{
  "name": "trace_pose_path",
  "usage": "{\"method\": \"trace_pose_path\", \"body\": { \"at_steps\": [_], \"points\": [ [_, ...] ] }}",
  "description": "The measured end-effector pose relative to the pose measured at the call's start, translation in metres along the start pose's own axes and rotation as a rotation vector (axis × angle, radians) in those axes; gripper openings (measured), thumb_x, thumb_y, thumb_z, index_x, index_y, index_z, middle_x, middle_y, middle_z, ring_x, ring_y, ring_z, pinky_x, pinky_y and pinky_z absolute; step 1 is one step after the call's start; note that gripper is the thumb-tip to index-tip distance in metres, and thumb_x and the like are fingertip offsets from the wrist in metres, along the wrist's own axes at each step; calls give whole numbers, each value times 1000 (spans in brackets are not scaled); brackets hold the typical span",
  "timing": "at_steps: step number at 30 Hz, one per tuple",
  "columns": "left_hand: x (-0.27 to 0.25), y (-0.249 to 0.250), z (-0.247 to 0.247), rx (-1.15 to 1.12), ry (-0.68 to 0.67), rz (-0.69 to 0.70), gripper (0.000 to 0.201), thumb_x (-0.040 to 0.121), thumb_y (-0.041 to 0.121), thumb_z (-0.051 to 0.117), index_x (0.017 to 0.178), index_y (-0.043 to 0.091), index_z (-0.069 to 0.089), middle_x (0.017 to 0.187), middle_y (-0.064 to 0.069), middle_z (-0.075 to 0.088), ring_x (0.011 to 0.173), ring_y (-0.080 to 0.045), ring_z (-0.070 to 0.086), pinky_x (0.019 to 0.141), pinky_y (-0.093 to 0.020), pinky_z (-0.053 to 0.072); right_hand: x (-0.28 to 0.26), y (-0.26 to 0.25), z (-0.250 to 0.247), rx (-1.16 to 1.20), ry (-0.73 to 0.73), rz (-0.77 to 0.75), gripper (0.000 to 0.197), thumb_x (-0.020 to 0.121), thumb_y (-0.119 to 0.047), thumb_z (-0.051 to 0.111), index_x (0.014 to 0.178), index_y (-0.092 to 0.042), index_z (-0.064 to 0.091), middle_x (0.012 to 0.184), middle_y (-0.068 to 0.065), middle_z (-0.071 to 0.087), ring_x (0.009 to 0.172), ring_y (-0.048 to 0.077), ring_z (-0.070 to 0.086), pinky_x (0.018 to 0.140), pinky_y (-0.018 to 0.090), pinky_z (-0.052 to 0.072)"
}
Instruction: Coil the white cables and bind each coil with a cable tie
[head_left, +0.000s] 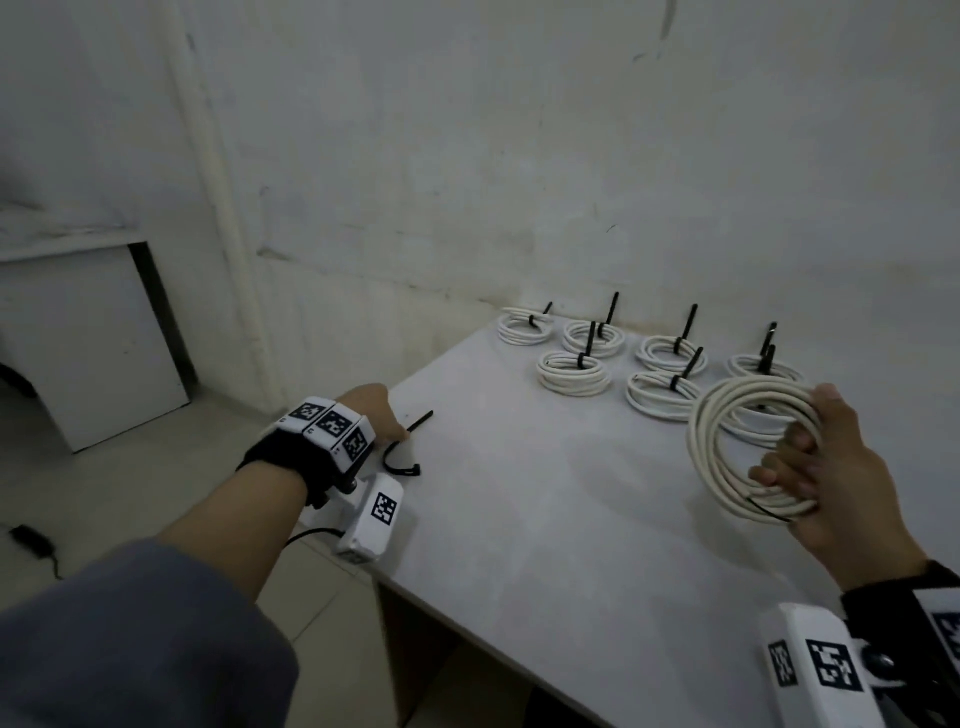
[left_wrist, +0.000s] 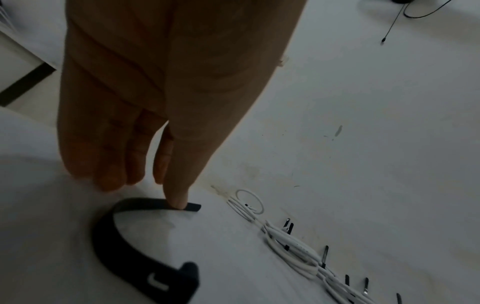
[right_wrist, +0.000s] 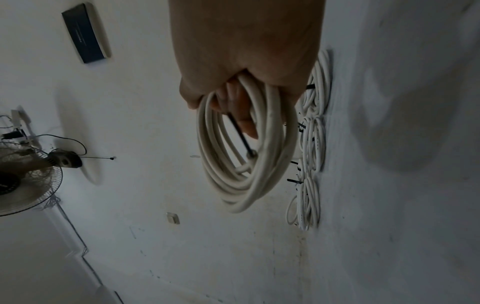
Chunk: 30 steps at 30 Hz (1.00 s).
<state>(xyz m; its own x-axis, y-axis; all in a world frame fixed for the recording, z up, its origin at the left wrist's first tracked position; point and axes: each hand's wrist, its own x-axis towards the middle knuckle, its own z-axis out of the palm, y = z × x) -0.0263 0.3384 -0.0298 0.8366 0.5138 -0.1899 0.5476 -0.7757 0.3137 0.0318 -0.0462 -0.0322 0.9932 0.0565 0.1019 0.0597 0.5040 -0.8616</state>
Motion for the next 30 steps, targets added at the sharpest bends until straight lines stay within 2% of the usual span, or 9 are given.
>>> {"method": "trace_pose_path", "body": {
  "at_steps": [5, 7, 9, 14, 15, 17, 19, 25, 30],
  "points": [
    [7, -1, 3, 64, -42, 6, 29, 79, 18, 73, 62, 9, 51, 64, -4, 51, 56, -16, 47, 66, -28, 43, 0, -1, 1, -7, 0, 14, 39, 84, -49, 56, 65, -20, 37, 43, -7, 28, 31, 7, 20, 42, 15, 38],
    [5, 0, 1, 82, -69, 34, 14, 79, 16, 73, 82, 4, 67, 75, -6, 60, 64, -17, 53, 67, -25, 43, 1, 1, 0, -2, 9, 16, 38, 93, -45, 50, 65, -21, 39, 45, -6, 31, 31, 6, 20, 41, 16, 37],
    [5, 2, -1, 61, -108, 46, 17, 80, 15, 72, 94, 4, 71, 82, -6, 62, 64, -15, 53, 67, -23, 43, 2, 2, 0, -3, 25, 15, 39, 96, -45, 48, 65, -21, 40, 46, -6, 32, 31, 7, 20, 41, 17, 37],
    [-2, 24, -2, -247, -147, 117, 11, 84, 7, 66, 86, -3, 71, 93, -20, 70, 79, -23, 65, 89, -38, 54, 1, 3, 4, -17, 87, 21, 42, 96, -43, 49, 63, -19, 38, 45, -6, 30, 30, 7, 21, 40, 16, 37],
    [-8, 36, -1, -385, -151, 160, 9, 84, 6, 67, 81, -2, 70, 92, -21, 70, 77, -23, 67, 86, -38, 56, 0, 3, 5, -17, 104, 21, 42, 96, -43, 49, 63, -19, 38, 45, -6, 30, 30, 8, 21, 40, 16, 36],
    [-28, 68, 2, -634, -224, 260, 8, 88, 5, 65, 82, 0, 67, 83, -18, 67, 62, -14, 68, 67, -24, 58, 1, 4, 4, -22, 135, 6, 42, 96, -41, 49, 63, -17, 37, 44, -6, 28, 31, 8, 22, 39, 17, 35],
    [-57, 104, 7, -738, -319, 376, 9, 89, 8, 63, 90, 1, 68, 71, -8, 66, 53, -5, 63, 53, -13, 51, 3, 4, 2, -38, 180, -29, 43, 95, -40, 51, 62, -16, 37, 43, -5, 26, 32, 9, 22, 39, 18, 32],
    [-116, 183, 38, -754, -537, 623, 12, 88, 11, 64, 92, 3, 72, 59, 1, 65, 48, -2, 58, 48, -10, 45, 5, -3, -5, -153, 279, -157, 50, 93, -40, 56, 56, -9, 42, 36, -1, 25, 32, 14, 24, 40, 22, 34],
    [-118, 212, 62, -924, -418, 611, 13, 88, 6, 64, 85, -4, 70, 58, -6, 65, 47, -7, 62, 50, -14, 50, 5, -8, -6, -261, 228, -266, 52, 85, -43, 61, 56, -1, 51, 34, 0, 33, 31, 16, 30, 39, 24, 35]
  ]
}}
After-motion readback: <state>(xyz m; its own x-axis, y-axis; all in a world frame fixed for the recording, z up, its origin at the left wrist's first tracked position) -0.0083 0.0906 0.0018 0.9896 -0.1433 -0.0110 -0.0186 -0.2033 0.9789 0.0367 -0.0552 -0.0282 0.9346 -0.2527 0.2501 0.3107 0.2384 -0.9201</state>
